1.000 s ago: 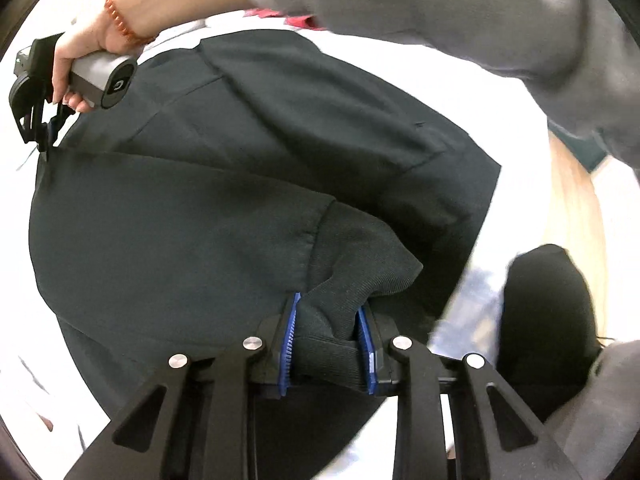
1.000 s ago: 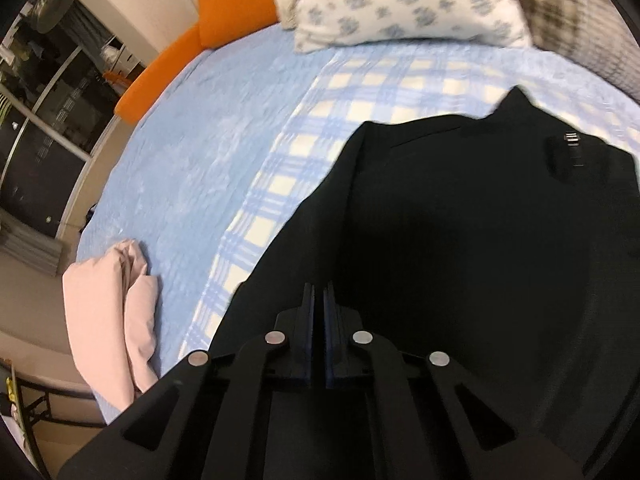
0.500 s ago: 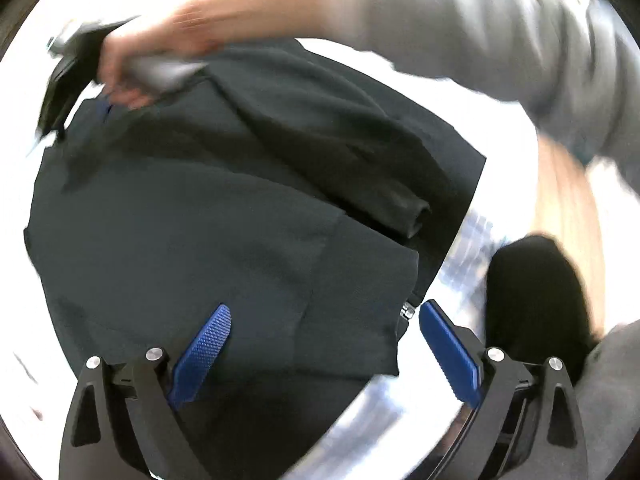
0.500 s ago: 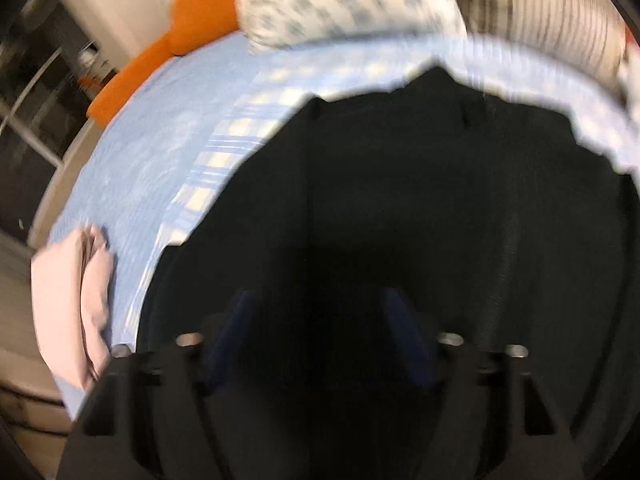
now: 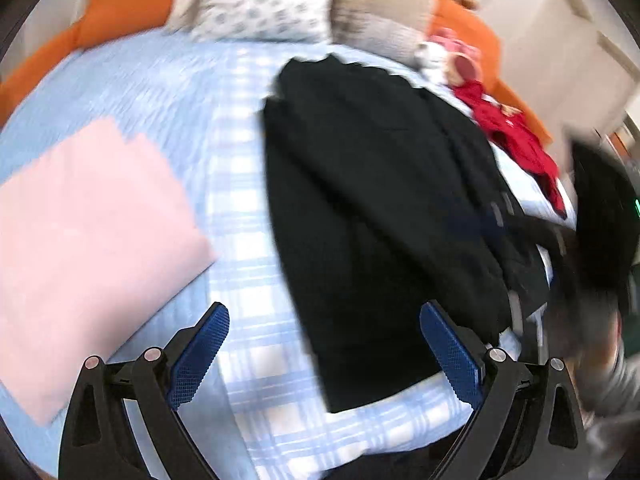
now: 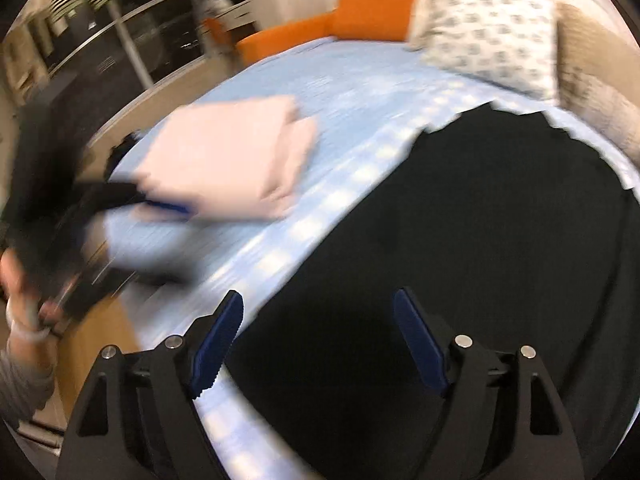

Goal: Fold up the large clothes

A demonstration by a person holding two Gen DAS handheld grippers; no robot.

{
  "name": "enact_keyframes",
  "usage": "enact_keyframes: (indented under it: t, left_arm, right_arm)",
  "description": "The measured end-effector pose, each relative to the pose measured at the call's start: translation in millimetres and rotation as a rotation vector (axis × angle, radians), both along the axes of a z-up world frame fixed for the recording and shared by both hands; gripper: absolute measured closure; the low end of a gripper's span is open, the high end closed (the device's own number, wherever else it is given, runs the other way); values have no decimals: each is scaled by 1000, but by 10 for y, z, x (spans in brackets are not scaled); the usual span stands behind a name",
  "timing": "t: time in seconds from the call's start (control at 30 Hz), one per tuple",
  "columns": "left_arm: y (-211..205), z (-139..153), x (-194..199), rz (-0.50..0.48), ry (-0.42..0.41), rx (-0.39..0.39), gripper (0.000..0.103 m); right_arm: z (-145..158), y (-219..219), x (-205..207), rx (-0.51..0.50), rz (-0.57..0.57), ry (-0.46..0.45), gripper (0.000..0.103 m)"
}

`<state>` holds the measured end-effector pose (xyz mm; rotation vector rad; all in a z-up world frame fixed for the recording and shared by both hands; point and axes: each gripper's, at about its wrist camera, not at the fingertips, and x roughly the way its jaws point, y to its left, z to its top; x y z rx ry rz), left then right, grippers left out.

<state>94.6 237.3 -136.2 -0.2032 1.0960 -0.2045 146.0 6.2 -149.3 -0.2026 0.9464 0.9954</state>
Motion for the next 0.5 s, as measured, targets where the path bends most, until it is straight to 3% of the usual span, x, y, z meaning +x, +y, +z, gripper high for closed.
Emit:
enact_keyframes:
  t: [0.07, 0.13, 0.3, 0.5]
  left_arm:
    - [28, -98, 22, 22, 18, -42, 6]
    - [39, -176, 6, 38, 24, -75, 6]
    - [291, -313, -106, 80, 21, -162, 6]
    - [556, -535, -144, 134, 56, -226, 6]
  right_arm:
    - [-114, 188, -238, -9, 44, 35, 31]
    - [-252, 378, -451, -58, 72, 6, 31]
    - [-610, 752, -738, -219, 68, -131, 33]
    - [-952, 897, -815, -356, 73, -241, 37]
